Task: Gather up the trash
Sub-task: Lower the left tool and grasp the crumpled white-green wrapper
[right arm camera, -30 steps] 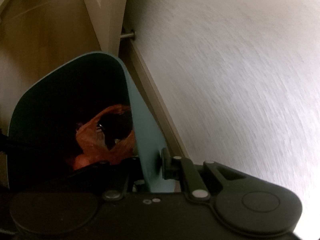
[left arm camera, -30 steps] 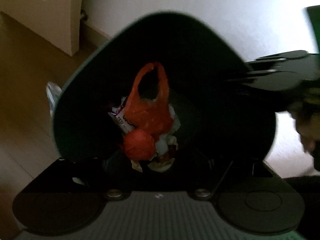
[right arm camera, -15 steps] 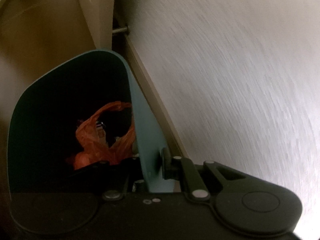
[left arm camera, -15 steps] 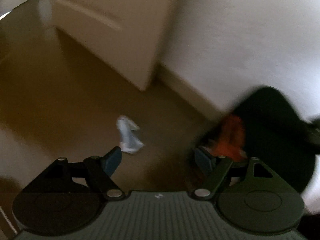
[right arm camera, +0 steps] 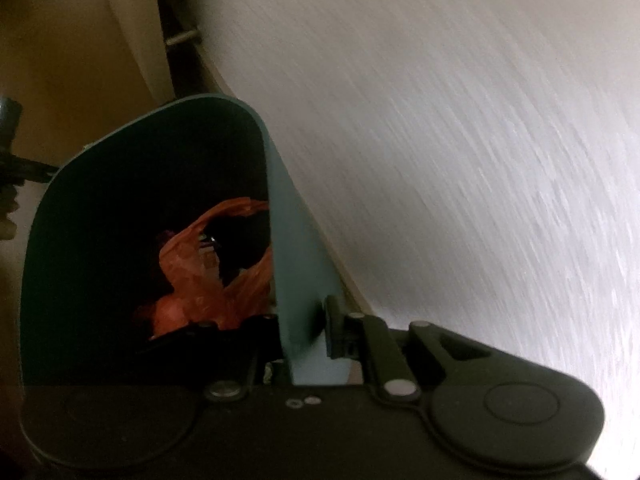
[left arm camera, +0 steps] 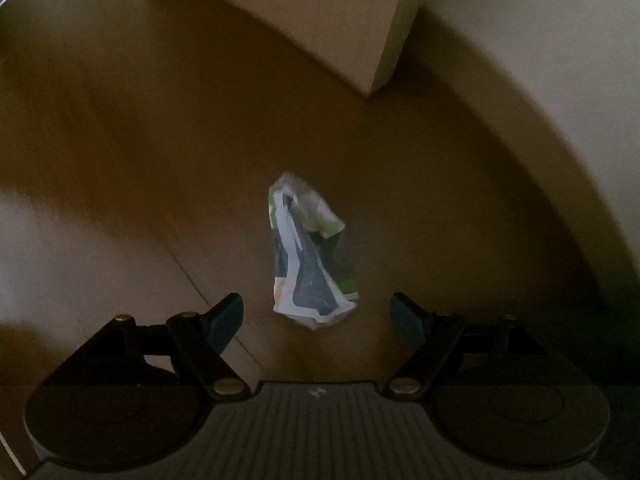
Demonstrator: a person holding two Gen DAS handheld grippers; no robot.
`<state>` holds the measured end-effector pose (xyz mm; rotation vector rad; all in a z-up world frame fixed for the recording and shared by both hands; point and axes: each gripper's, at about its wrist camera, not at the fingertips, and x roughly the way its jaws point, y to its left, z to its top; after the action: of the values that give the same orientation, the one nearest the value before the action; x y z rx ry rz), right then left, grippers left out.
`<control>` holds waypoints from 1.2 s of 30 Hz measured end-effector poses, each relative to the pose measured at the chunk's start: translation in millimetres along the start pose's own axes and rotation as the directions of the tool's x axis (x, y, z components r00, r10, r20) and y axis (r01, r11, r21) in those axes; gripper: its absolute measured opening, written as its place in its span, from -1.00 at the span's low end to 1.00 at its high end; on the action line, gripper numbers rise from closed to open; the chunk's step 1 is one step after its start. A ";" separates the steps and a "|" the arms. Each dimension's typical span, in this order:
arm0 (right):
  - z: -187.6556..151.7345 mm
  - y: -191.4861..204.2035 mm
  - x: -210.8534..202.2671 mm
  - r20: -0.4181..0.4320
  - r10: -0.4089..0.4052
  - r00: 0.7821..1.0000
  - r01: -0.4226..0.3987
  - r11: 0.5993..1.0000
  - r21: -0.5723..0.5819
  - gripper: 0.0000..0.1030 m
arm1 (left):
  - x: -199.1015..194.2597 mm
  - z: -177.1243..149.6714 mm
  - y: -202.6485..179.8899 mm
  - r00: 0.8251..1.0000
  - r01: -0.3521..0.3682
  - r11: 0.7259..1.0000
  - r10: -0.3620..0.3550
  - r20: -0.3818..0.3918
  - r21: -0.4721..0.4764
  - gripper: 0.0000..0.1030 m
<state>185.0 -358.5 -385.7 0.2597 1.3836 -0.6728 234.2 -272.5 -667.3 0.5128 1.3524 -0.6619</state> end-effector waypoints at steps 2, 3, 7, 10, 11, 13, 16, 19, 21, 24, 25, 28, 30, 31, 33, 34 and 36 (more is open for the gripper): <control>-4.0 -3.6 2.7 -0.012 0.000 1.000 0.000 1.000 0.012 -0.81 | 16.3 1.5 1.9 1.000 -0.019 1.000 0.018 -0.020 -0.022 0.55; -4.5 -4.1 4.0 -0.019 0.000 1.000 0.000 1.000 0.015 -0.81 | 23.9 2.0 2.2 0.999 -0.026 0.999 0.025 -0.024 -0.027 0.55; -5.9 -3.5 7.0 -0.040 0.001 0.999 0.000 1.000 0.023 -0.81 | 44.4 2.3 -1.4 0.999 -0.047 0.999 0.047 -0.023 -0.015 0.55; -12.8 -3.5 5.4 -0.040 0.004 0.999 -0.003 1.000 0.022 -0.81 | 49.3 2.8 -1.2 0.998 -0.053 0.998 0.052 -0.021 -0.026 0.54; -13.7 -2.7 6.0 -0.039 0.005 0.999 -0.004 1.000 0.023 -0.81 | 50.4 2.9 -0.8 0.999 -0.049 0.998 0.048 -0.022 -0.033 0.53; -14.5 -1.6 5.4 -0.038 0.004 0.999 -0.003 1.000 0.024 -0.81 | 53.7 3.2 0.3 0.999 -0.044 0.998 0.043 -0.023 -0.042 0.26; -13.8 -0.4 5.7 -0.038 0.002 0.999 -0.001 1.000 0.027 -0.81 | 57.1 0.7 -0.5 0.999 -0.043 0.998 0.041 -0.035 -0.052 0.00; -11.7 0.2 6.0 -0.036 0.000 0.999 0.001 1.000 0.026 -0.81 | 54.6 -1.2 2.5 0.999 -0.035 0.997 0.033 -0.018 -0.073 -0.29; -9.6 -0.9 8.4 -0.033 0.000 0.999 0.000 1.000 0.023 -0.81 | 52.4 -2.3 4.7 0.999 -0.048 0.996 0.047 -0.018 -0.072 -0.45; -7.6 3.4 7.8 -0.028 -0.007 1.000 0.007 1.000 0.010 -0.81 | 45.8 -5.6 9.6 0.998 -0.066 0.995 0.065 -0.020 -0.071 -0.63; -6.6 4.6 7.6 -0.025 -0.009 1.000 0.009 1.000 0.006 -0.81 | 42.3 -6.9 12.7 0.998 -0.060 0.995 0.058 -0.021 -0.077 -0.66; -2.8 8.6 6.2 -0.014 -0.013 1.000 0.013 1.000 0.001 -0.81 | 26.7 -12.1 23.9 0.999 -0.042 0.995 0.042 -0.008 -0.094 -0.76; -0.2 12.7 5.5 -0.001 -0.016 1.000 0.016 1.000 -0.002 -0.81 | 11.5 -18.6 31.4 1.000 -0.018 0.995 0.019 0.002 -0.095 -0.86; 0.2 14.3 5.4 0.004 -0.017 1.000 0.017 1.000 -0.006 -0.81 | 4.1 -21.2 35.6 1.000 -0.025 0.996 0.025 0.008 -0.091 -0.86; 2.8 20.1 5.7 0.017 -0.023 1.000 0.023 1.000 -0.014 -0.81 | -6.0 -25.0 45.3 0.999 -0.027 0.996 0.029 0.021 -0.091 -0.87; 3.6 21.6 5.6 0.022 -0.025 0.999 0.025 1.000 -0.016 -0.81 | -13.4 -27.9 54.2 0.999 -0.019 0.995 0.021 0.026 -0.100 -0.87; 6.9 24.0 4.4 0.033 -0.029 0.999 0.029 1.000 -0.003 -0.81 | -23.9 -32.8 69.9 0.999 -0.016 0.993 0.020 0.027 -0.121 -0.89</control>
<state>204.7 -344.5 -393.7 0.2251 1.3588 -0.6952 257.3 -196.7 -651.5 0.4168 1.3508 -0.5670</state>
